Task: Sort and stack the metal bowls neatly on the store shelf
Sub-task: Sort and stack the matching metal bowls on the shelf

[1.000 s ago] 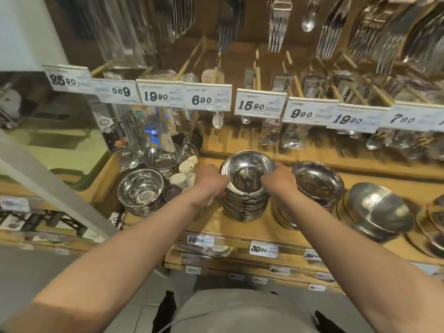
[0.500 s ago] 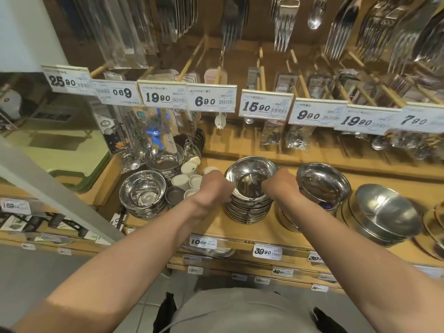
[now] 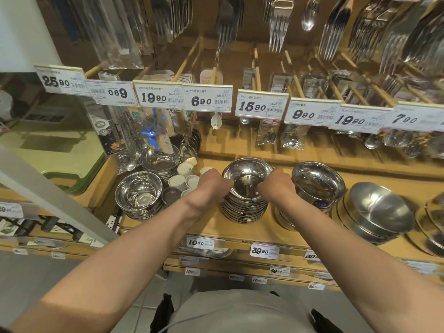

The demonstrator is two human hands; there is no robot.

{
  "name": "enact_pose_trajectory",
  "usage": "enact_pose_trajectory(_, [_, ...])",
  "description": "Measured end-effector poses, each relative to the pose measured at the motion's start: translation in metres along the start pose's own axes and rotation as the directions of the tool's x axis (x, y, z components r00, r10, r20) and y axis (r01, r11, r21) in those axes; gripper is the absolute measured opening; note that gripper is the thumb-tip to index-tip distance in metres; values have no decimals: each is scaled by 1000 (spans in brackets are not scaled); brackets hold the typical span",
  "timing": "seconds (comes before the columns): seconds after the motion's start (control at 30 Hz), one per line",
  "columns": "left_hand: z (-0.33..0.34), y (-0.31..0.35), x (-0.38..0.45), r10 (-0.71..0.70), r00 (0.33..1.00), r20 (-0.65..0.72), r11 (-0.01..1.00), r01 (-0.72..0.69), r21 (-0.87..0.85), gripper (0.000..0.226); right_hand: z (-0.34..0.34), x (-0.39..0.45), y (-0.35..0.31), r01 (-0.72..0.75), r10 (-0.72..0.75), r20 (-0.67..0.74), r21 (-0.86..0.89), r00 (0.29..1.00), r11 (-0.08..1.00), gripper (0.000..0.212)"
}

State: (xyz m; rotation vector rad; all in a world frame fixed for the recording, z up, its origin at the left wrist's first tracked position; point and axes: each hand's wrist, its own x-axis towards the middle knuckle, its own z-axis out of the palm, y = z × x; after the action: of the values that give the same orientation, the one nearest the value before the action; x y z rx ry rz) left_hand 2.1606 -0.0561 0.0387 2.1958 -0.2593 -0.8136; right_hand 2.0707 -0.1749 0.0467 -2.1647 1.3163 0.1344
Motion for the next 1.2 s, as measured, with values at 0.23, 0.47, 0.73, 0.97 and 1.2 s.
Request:
enact_pose_trajectory(0.23, [-1, 0, -1, -3, 1000, 28, 997, 5, -83, 25, 4, -3, 7, 23, -23, -15, 45, 1000, 999, 63])
enact_pose_trajectory(0.47, [-3, -2, 1, 3, 999, 36, 999, -2, -41, 23, 4, -6, 6, 32, -32, -9, -2, 999, 999, 63])
enact_pose_trajectory(0.73, [-9, 6, -2, 141, 989, -40, 958, -126, 259, 17, -3, -7, 2, 48, -50, -21, -60, 999, 997, 48])
enact_pose_trajectory(0.97, [-12, 10, 7, 124, 991, -53, 951, -104, 290, 20, -5, -5, -1, 67, -74, -58, -109, 996, 992, 15])
enact_pose_trajectory(1.2, [-10, 12, 15, 140, 987, -84, 941, -106, 321, 35, -8, -8, 2, 65, -66, -18, -44, 998, 997, 13])
